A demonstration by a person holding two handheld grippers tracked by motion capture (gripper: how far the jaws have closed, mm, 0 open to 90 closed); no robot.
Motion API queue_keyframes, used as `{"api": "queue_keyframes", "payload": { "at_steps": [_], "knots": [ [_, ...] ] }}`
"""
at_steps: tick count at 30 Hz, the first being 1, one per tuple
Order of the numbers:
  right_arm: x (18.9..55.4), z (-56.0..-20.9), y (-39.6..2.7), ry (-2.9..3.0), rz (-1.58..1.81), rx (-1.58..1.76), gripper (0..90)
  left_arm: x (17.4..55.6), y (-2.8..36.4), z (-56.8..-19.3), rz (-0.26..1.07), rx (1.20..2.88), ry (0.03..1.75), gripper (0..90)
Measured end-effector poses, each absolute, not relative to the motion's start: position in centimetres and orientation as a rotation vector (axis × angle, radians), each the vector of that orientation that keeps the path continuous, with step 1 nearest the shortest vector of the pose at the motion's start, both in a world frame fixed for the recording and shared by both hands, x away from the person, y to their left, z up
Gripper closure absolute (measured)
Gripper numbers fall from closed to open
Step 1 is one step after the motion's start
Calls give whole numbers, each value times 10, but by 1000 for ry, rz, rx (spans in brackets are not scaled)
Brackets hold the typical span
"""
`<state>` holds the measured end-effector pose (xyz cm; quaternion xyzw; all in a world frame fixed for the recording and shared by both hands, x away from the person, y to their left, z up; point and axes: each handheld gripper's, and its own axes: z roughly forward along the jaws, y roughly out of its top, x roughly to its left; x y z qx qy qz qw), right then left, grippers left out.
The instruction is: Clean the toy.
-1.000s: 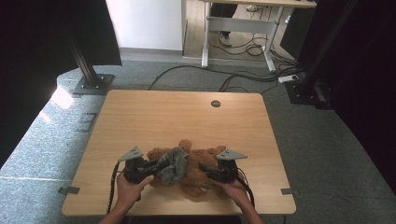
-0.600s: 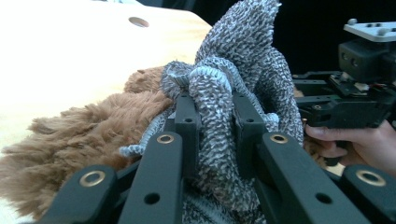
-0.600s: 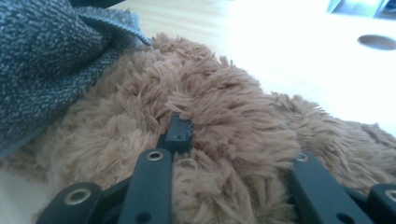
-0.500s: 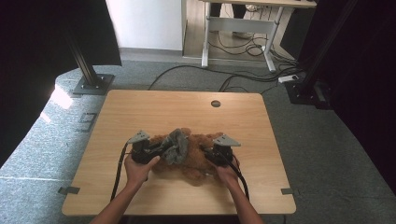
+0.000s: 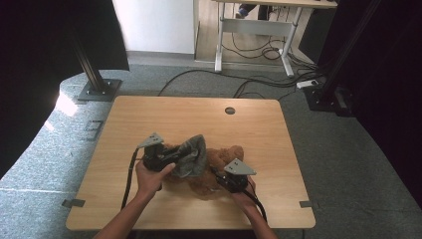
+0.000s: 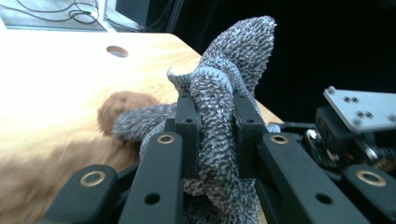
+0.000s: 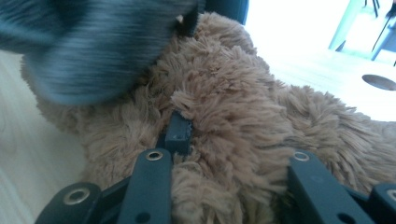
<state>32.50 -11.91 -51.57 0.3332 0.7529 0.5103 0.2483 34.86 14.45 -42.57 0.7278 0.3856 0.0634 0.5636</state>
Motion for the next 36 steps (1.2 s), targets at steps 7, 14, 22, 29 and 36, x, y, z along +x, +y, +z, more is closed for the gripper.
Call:
{"api": "queue_keyframes", "payload": {
  "at_steps": [7, 14, 22, 29, 36],
  "knots": [
    [312, -520, -120, 2042, 1399, 846, 665, 366, 108, -441, 133, 1867, 942, 749],
    [300, -523, -124, 2066, 1388, 786, 667, 363, 139, -455, 161, 1847, 998, 753],
    [289, -524, -126, 2086, 1392, 769, 634, 348, 180, -467, 128, 1754, 1041, 751],
    [285, -511, -130, 2086, 1457, 837, 369, 333, 180, -483, 134, 1713, 1028, 761],
    [301, -484, -141, 2057, 1468, 980, 206, 323, 181, -488, 127, 1704, 1006, 764]
  ]
}}
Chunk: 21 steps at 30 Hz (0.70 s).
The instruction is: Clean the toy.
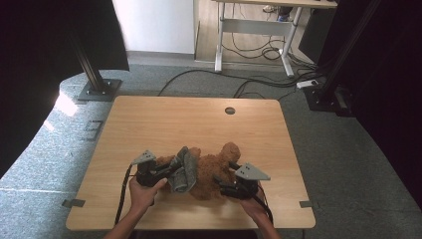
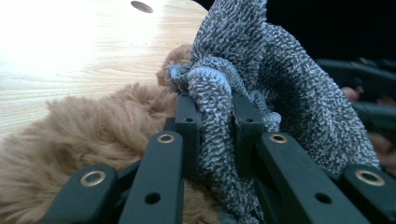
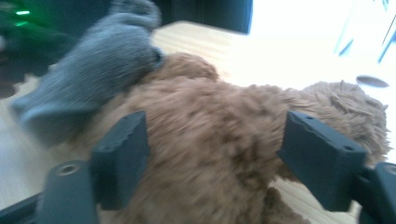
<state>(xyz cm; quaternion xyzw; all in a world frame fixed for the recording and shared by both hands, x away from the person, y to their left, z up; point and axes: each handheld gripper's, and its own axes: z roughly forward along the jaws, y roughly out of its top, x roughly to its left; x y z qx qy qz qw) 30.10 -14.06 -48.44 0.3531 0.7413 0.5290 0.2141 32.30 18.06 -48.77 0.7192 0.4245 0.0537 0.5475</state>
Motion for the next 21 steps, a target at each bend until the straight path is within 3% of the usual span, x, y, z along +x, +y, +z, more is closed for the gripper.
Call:
{"api": "queue_keyframes", "payload": {
  "at_steps": [6, 13, 21],
  "knots": [
    [330, -494, -134, 2227, 1459, 1118, 167, 317, 181, -491, 113, 1703, 995, 765],
    [318, -506, -140, 2251, 1540, 1091, 569, 312, 181, -489, 83, 1705, 982, 762],
    [310, -509, -139, 2188, 1517, 1033, 680, 323, 165, -461, 78, 1729, 958, 753]
  ]
}}
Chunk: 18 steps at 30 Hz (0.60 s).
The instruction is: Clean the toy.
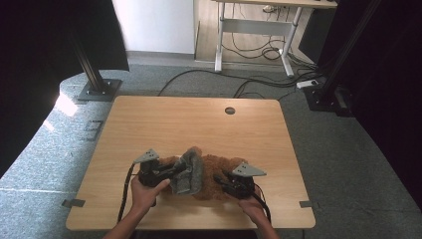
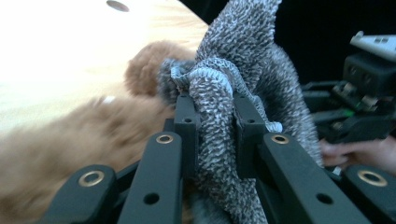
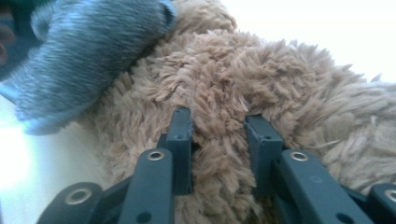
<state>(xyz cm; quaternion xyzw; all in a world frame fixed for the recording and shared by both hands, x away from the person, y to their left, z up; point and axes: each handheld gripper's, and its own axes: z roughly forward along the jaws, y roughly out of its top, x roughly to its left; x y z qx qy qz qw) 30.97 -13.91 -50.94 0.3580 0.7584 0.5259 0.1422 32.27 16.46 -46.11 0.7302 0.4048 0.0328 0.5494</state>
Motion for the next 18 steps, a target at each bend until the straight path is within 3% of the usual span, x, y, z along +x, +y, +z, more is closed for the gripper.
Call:
{"api": "queue_keyframes", "payload": {
  "at_steps": [6, 11, 18],
  "knots": [
    [305, -511, -135, 2145, 1492, 997, 700, 341, 115, -436, 83, 1792, 894, 753],
    [302, -511, -134, 2131, 1473, 955, 701, 357, 75, -438, 113, 1888, 910, 756],
    [299, -513, -135, 2120, 1436, 928, 714, 357, 100, -450, 140, 1881, 977, 762]
  ]
}}
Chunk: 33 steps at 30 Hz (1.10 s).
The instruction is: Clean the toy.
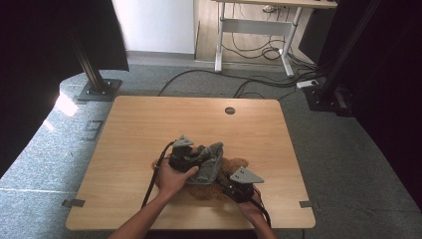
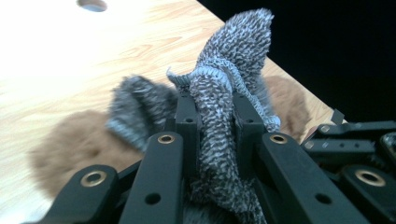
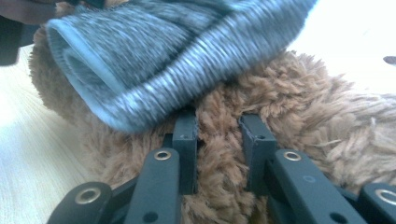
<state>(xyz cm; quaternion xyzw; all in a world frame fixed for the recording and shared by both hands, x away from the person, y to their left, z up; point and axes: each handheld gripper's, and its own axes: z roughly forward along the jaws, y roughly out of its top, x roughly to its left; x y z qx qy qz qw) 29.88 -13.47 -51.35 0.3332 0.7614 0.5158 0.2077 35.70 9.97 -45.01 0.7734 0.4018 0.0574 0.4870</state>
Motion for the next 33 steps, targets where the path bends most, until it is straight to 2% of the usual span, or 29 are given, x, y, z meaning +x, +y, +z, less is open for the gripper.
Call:
{"api": "queue_keyframes", "payload": {
  "at_steps": [5, 10, 14, 18, 28, 33],
  "knots": [
    [295, -514, -134, 2119, 1435, 929, 715, 344, 142, -456, 123, 1802, 1014, 764],
    [293, -515, -135, 2113, 1444, 941, 716, 327, 176, -457, 173, 1760, 1032, 762],
    [291, -516, -136, 2112, 1450, 940, 716, 318, 208, -468, 132, 1686, 1080, 761],
    [289, -516, -135, 2115, 1450, 931, 716, 304, 233, -476, 158, 1648, 1107, 761],
    [287, -517, -137, 2112, 1462, 937, 717, 303, 265, -497, 159, 1631, 1224, 763],
    [286, -518, -138, 2105, 1467, 944, 718, 302, 258, -482, 163, 1598, 1168, 766]
  ]
}}
